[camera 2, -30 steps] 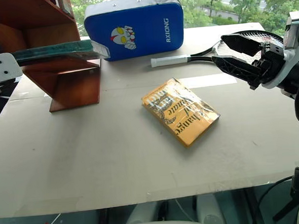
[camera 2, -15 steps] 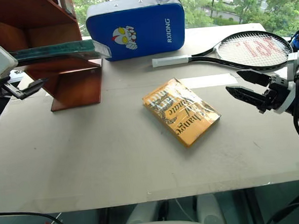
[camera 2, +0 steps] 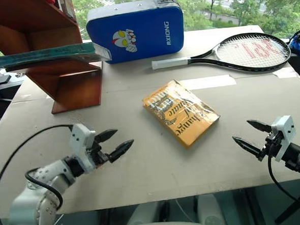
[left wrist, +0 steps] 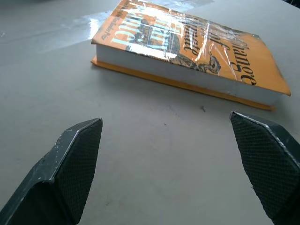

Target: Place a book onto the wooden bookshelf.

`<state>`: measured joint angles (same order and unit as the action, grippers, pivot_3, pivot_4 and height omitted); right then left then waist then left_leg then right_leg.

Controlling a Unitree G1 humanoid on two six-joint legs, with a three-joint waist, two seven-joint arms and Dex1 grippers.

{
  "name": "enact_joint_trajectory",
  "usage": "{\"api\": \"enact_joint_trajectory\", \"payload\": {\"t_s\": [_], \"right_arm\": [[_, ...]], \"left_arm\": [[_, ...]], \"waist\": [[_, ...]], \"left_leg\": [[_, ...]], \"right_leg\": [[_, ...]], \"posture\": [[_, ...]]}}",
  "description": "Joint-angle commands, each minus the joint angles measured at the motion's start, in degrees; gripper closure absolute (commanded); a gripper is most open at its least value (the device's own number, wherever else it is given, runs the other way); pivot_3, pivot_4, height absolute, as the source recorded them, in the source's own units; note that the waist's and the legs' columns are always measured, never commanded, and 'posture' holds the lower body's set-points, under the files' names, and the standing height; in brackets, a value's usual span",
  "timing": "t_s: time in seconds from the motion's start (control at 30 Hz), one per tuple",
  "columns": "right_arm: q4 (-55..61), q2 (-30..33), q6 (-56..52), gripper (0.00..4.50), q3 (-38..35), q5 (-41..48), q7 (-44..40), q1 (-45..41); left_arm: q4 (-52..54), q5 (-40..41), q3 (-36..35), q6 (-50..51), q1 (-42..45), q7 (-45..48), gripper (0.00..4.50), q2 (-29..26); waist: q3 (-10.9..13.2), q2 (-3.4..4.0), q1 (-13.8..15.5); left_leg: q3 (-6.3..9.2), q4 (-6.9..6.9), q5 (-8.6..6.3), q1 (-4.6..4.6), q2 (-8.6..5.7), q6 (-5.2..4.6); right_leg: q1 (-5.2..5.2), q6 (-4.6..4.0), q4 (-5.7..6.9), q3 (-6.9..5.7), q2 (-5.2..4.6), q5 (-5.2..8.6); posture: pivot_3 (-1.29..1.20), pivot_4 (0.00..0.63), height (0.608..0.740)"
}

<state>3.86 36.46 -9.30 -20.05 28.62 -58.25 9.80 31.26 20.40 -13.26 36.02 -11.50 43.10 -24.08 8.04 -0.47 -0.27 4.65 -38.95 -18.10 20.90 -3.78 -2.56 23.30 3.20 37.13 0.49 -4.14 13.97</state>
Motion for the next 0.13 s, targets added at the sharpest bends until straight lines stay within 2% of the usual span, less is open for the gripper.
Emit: {"api": "enact_joint_trajectory", "payload": {"t_s": [0.03,0.13], "right_arm": [[-2.78,-0.40,5.43,0.00,0.43,-1.89,-0.99,-1.23],[-5.39,-0.53,6.52,0.00,1.26,-1.99,-1.58,-2.51]], "left_arm": [[-2.81,-3.86,1.89,-9.04,-3.09,-2.90,0.02,1.30],[-6.13,-5.37,3.11,-13.51,-4.30,-3.13,0.02,0.65]], "waist": [[-0.01,0.01,0.01],[-0.02,0.02,0.10]], "left_leg": [[-0.06,0.03,0.00,-0.12,0.00,0.00],[-0.07,0.06,0.00,-0.28,0.04,-0.01]], "right_leg": [[-0.05,0.00,0.01,0.08,0.01,0.00],[-0.20,-0.01,0.00,0.08,0.01,0.00]], "posture": [[0.00,0.150,0.740],[0.00,0.150,0.740]]}}
